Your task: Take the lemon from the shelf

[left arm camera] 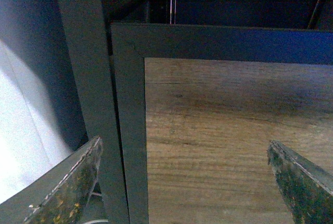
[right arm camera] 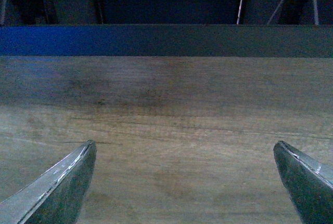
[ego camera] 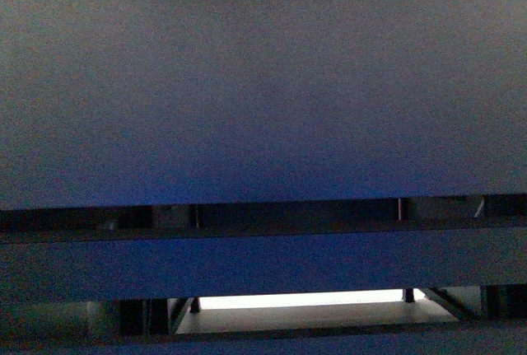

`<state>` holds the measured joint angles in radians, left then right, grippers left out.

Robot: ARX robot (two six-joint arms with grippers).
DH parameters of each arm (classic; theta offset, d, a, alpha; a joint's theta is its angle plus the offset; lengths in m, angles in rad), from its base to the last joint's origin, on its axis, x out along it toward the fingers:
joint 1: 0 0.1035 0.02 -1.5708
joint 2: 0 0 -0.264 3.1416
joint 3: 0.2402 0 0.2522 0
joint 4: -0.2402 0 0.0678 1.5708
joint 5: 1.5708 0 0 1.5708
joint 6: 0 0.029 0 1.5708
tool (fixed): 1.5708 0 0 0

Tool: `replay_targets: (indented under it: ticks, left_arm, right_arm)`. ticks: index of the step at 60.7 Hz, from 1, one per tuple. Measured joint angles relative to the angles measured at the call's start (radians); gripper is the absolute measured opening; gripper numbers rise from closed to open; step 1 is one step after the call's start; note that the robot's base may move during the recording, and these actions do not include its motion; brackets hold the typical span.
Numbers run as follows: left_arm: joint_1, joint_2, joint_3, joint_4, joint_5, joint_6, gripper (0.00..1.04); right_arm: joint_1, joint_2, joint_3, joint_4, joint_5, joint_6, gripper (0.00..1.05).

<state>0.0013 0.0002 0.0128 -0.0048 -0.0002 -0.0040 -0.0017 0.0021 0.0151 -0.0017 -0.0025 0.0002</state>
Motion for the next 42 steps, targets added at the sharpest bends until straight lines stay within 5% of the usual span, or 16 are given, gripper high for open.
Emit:
replay_targets:
  ticks: [42]
  left_arm:
    - [0.0, 0.0, 0.0, 0.0, 0.0, 0.0, 0.97]
  right_arm:
    - [0.0, 0.0, 0.0, 0.0, 0.0, -0.001, 1.02]
